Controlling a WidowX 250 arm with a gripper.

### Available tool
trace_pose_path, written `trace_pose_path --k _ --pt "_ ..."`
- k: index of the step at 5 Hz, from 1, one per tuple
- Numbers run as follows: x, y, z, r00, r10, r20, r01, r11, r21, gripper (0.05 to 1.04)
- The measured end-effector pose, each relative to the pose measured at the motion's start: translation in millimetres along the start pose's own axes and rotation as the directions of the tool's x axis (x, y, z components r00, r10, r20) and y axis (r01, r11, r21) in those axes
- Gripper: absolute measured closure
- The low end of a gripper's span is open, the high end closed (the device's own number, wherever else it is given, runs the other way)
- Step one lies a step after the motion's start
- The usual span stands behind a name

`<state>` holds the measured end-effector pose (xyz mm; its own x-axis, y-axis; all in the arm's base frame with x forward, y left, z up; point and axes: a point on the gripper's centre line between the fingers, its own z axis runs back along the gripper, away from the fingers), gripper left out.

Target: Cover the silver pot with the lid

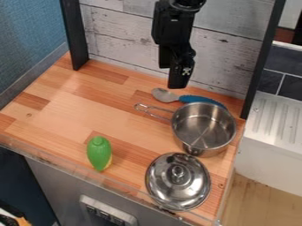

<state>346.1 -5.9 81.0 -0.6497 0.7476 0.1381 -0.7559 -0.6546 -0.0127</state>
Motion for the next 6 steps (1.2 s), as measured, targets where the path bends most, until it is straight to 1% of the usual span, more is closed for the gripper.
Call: trace_pose_path --k 1,2,3,4,5,6 --pt "0 2 -12 1.0 0.005 0.024 -0.006 1.0 0.024 0.082" --pt "7 12 -22 0.998 0.046 0.047 -0.048 0.998 0.041 0.082" --pt "10 28 -1 0.999 0.052 -0.007 -0.052 0.999 -0.013 0.082" --pt "13 55 9 0.993 0.09 -0.071 -0.093 0.995 -0.035 0.083" --pt "6 86 1 0.985 0.156 -0.075 -0.159 0.987 -0.027 0.082" --pt "9 101 -3 0.964 0.247 -0.096 -0.247 0.969 0.004 0.082"
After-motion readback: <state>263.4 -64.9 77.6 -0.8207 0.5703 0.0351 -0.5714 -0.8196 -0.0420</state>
